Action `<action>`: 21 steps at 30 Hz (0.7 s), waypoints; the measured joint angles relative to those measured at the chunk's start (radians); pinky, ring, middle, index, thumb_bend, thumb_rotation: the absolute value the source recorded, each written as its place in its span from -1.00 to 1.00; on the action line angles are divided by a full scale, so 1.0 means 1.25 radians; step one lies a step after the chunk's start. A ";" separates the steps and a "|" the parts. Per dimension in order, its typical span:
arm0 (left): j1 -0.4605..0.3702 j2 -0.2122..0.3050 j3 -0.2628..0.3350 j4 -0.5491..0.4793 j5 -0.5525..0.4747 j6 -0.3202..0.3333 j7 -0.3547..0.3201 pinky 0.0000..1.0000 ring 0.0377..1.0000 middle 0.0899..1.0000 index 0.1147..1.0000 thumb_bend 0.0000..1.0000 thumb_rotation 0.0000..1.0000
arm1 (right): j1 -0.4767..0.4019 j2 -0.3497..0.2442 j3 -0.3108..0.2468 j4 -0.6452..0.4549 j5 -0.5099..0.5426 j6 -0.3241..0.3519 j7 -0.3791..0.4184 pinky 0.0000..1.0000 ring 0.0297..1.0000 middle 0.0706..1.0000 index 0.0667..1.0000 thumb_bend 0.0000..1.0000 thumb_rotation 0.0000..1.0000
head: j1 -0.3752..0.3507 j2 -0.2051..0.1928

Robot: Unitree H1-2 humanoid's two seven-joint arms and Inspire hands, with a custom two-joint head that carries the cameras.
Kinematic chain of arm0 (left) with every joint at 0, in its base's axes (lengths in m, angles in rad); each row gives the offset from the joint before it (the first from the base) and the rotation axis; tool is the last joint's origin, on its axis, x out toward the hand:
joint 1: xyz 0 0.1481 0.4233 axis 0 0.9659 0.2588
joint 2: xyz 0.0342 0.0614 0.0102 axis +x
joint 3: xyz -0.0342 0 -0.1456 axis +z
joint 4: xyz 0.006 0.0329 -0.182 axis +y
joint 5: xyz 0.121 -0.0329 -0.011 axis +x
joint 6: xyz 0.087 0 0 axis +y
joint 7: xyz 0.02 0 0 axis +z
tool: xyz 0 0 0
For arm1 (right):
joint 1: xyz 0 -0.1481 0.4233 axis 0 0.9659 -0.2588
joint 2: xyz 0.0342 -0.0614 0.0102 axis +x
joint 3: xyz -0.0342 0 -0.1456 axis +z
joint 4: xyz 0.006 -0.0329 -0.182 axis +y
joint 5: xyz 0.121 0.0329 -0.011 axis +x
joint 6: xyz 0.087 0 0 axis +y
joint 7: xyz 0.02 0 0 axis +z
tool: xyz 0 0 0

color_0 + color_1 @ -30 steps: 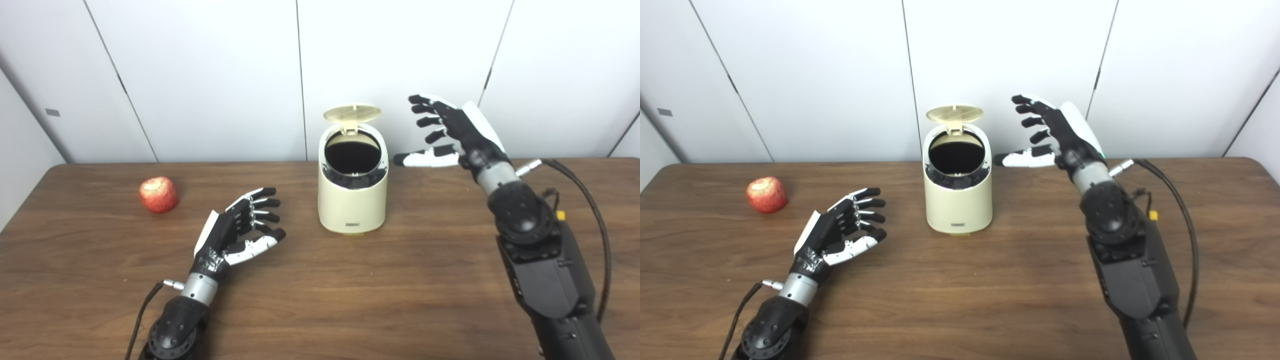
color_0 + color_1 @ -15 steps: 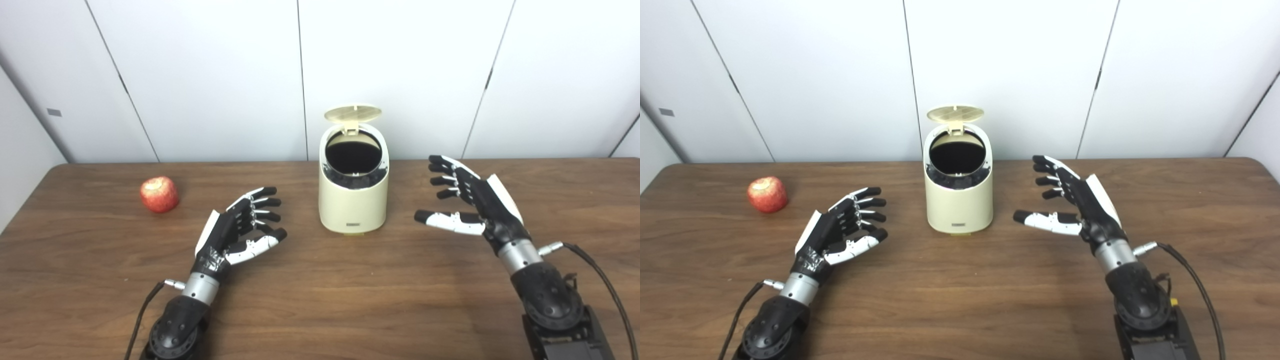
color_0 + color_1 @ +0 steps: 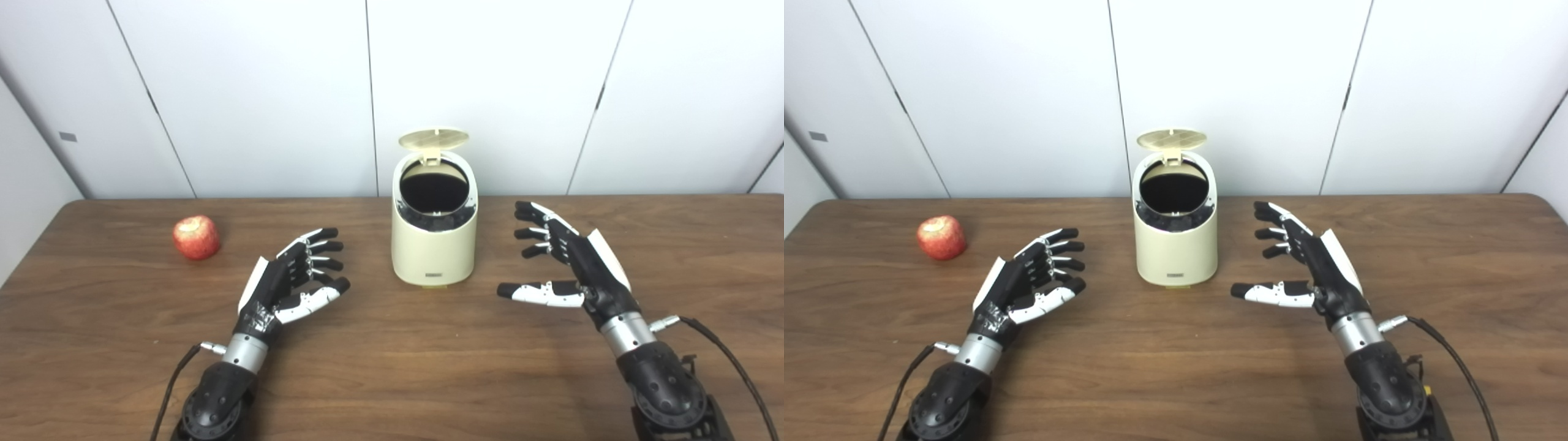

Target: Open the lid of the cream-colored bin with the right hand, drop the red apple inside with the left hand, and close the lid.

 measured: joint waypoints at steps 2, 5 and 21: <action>0.000 0.000 0.001 0.000 -0.002 0.000 0.000 0.07 0.29 0.49 0.62 0.41 -0.54 | 0.007 0.000 -0.001 0.007 0.000 0.000 -0.001 0.26 0.54 0.72 0.74 0.45 -0.62 | 0.001 0.000; 0.000 -0.001 0.001 -0.001 -0.007 0.000 -0.001 0.07 0.30 0.50 0.63 0.42 -0.52 | 0.012 0.000 0.000 0.008 -0.004 -0.005 -0.004 0.30 0.53 0.71 0.74 0.46 -0.62 | 0.001 0.000; 0.002 -0.022 -0.009 -0.024 -0.001 0.008 0.004 0.10 0.32 0.52 0.63 0.35 -0.68 | 0.018 -0.006 -0.006 0.026 0.024 -0.028 -0.012 0.42 0.64 0.76 0.75 0.44 -0.64 | 0.184 -0.039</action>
